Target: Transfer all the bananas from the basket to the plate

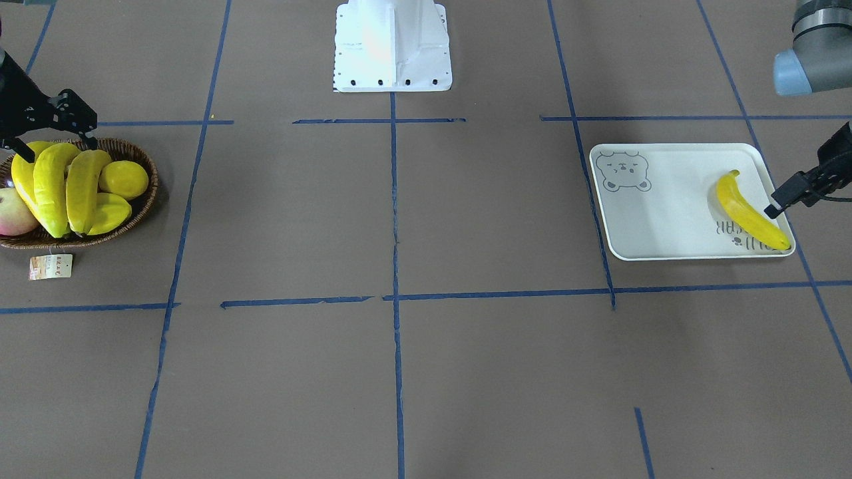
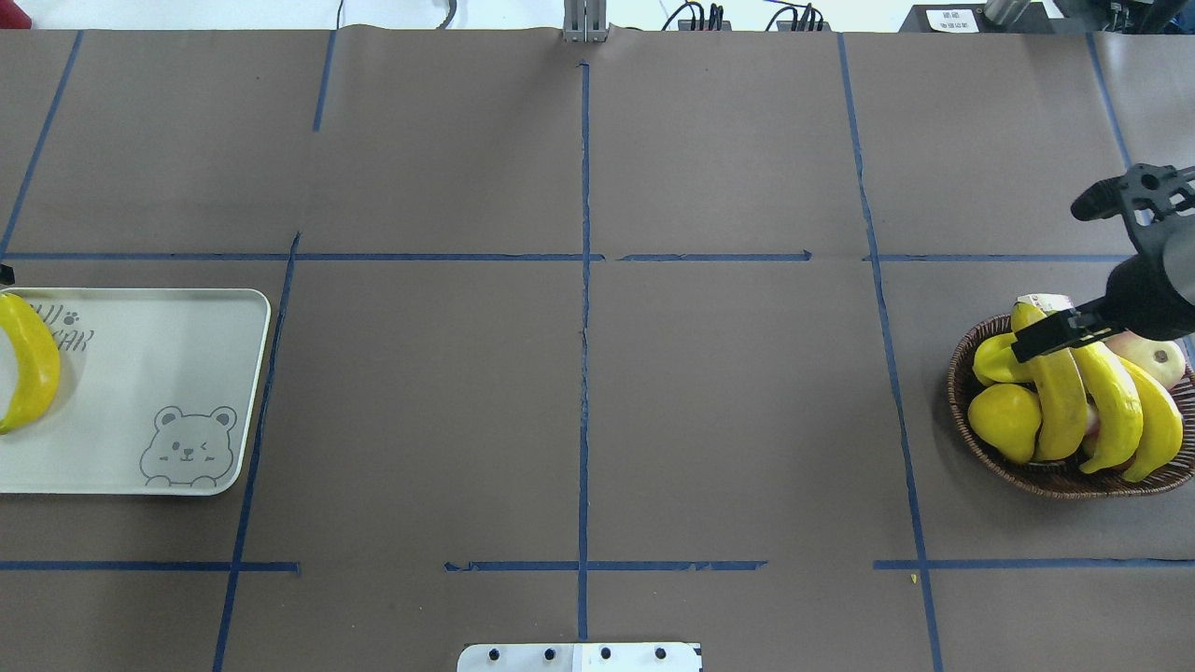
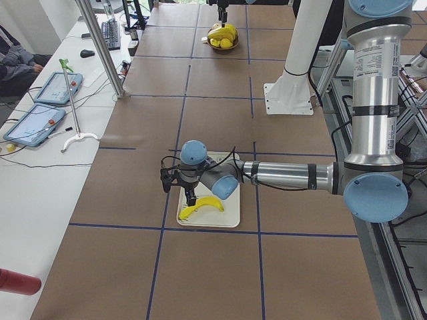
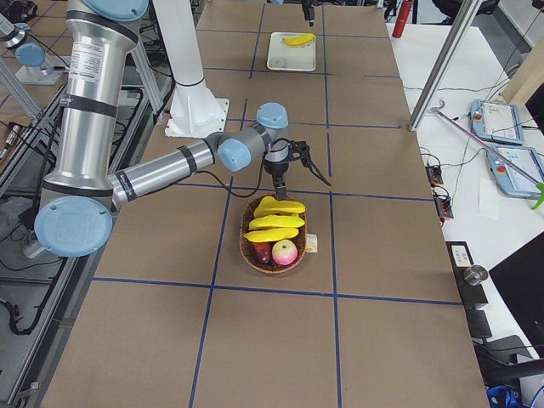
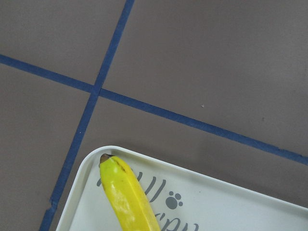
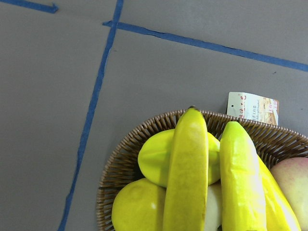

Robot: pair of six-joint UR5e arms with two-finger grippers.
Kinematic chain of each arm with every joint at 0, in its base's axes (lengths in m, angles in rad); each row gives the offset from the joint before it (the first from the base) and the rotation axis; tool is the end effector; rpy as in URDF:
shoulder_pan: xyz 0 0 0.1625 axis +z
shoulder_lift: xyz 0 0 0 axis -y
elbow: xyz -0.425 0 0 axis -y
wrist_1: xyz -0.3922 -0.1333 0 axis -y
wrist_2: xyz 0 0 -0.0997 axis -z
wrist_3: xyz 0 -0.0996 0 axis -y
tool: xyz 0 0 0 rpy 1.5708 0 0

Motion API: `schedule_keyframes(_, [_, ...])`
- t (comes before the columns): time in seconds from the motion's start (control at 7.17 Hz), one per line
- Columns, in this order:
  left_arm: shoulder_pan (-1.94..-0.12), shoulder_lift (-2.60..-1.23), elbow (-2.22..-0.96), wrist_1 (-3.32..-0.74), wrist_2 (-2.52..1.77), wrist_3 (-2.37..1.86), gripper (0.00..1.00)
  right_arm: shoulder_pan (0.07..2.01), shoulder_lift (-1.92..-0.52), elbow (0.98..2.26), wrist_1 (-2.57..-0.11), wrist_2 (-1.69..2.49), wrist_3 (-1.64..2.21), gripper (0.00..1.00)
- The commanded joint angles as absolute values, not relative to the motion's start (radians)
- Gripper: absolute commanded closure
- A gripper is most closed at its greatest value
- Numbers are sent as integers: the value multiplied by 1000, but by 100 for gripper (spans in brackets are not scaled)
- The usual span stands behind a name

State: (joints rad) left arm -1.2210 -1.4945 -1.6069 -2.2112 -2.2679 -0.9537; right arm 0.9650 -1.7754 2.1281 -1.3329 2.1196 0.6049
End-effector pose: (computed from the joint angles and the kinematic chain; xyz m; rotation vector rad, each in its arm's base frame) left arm 0.1010 -0.4793 0.6087 0.0478 0.8895 -0.3547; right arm -0.1676 -0.3849 0.4582 0.1702 -0.7655 -0.1629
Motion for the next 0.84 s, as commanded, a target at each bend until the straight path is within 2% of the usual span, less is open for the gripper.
schedule_keyframes(0.0, [-1221, -1486, -1618, -2215, -2296, -956, 0, 924, -1796, 2114, -1258, 2063, 725, 7])
schedule_keyframes(0.28, [-1221, -1485, -1617, -2218, -2296, -957, 0, 843, -1795, 2111, -1259, 2025, 782, 16])
schedule_keyframes(0.7, [-1223, -1485, -1615, -2220, -2296, -959, 0, 778, -1847, 2109, -1264, 1953, 775, 17])
